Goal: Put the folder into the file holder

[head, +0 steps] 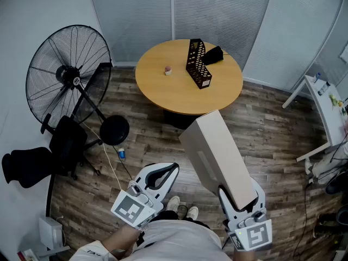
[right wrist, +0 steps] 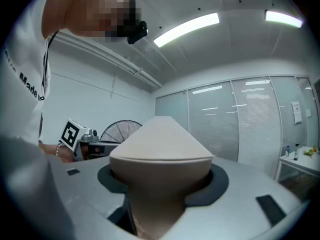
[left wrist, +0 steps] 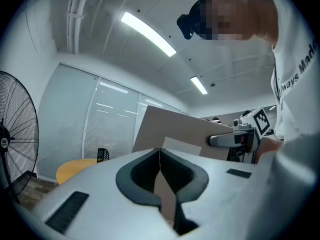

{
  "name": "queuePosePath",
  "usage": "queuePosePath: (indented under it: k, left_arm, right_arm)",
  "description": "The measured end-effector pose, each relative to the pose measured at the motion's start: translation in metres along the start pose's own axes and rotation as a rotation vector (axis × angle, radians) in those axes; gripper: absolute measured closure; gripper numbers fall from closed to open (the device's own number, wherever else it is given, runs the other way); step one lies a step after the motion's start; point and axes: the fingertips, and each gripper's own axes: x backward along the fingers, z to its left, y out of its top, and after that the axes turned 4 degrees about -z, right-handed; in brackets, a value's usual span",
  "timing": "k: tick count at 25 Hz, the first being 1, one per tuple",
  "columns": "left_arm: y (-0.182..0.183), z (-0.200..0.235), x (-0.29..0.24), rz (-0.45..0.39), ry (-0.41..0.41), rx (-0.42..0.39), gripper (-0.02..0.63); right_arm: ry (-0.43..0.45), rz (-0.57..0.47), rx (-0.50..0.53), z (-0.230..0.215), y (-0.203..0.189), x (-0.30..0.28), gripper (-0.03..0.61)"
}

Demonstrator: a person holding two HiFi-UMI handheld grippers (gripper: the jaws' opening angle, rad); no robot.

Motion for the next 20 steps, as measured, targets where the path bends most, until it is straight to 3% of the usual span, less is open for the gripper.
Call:
queuePosePath:
  k: [11, 20]
  left_arm:
    - [0.006, 0.009, 0.009, -0.015, -0.006, 0.009, 0.588]
    - [0.001, 0.050, 0.016, -0.007, -0.012, 0.015, 0.588]
  right_arm:
    - [0.003, 0.007, 0.002, 0.015, 0.001, -0.007, 0.285]
    - [0.001, -0.002, -0.004, 0.029, 0.000, -0.043, 0.285]
